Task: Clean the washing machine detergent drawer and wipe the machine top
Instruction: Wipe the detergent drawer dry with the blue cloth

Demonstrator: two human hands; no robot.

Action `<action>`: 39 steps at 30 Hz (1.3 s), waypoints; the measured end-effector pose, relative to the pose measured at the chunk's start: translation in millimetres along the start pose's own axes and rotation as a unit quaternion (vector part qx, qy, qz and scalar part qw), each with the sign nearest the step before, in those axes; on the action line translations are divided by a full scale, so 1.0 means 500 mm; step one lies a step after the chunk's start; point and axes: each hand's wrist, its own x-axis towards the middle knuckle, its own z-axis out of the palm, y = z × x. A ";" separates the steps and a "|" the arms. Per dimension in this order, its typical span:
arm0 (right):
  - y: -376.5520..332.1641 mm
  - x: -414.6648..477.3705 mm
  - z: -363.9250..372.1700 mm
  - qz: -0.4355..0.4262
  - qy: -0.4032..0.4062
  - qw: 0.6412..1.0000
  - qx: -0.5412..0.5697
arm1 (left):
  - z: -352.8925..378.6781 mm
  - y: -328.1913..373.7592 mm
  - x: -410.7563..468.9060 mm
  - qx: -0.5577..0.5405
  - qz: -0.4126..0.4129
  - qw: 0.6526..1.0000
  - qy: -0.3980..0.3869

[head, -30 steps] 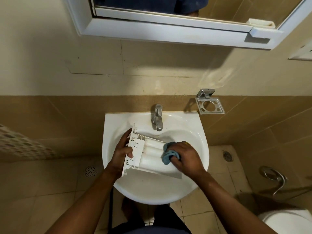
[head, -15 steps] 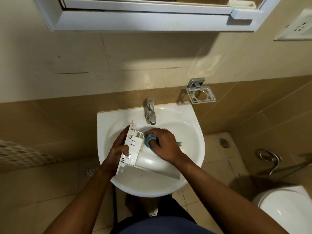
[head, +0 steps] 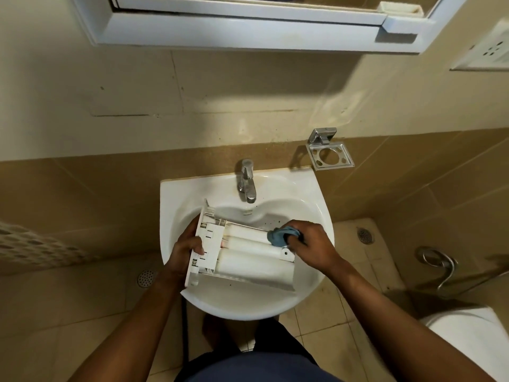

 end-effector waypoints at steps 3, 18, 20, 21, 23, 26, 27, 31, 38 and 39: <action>-0.027 0.016 0.010 0.018 -0.002 0.999 -0.044 | 0.020 0.002 -0.005 -0.002 -0.025 1.000 -0.003; -0.133 0.008 0.108 -0.127 0.059 0.989 -0.049 | 0.058 0.006 -0.010 0.000 -0.050 0.998 0.028; -0.126 0.016 0.096 -0.129 0.032 0.991 -0.031 | 0.061 0.000 -0.008 -0.010 -0.055 0.998 0.034; -0.124 0.027 0.091 -0.129 0.023 0.991 -0.026 | 0.061 -0.004 -0.005 -0.016 -0.058 0.998 0.026; -0.129 0.050 0.086 -0.103 0.043 0.994 -0.010 | 0.064 -0.008 -0.001 -0.026 -0.068 0.997 0.016; -0.148 0.069 0.098 -0.053 0.106 0.993 -0.025 | 0.073 -0.005 0.003 -0.046 -0.078 0.996 0.021; -0.156 0.067 0.105 -0.058 0.110 0.991 -0.038 | 0.073 -0.003 0.007 -0.053 -0.076 0.995 0.024; -0.167 0.031 0.115 -0.098 0.120 0.988 -0.025 | 0.063 0.004 0.020 -0.061 -0.073 0.995 0.026; -0.142 0.001 0.098 -0.180 0.027 0.983 0.009 | 0.056 -0.008 0.025 -0.056 -0.086 0.994 0.029; -0.144 0.005 0.097 -0.167 0.040 0.985 0.011 | 0.056 -0.010 0.027 -0.054 -0.089 0.994 0.034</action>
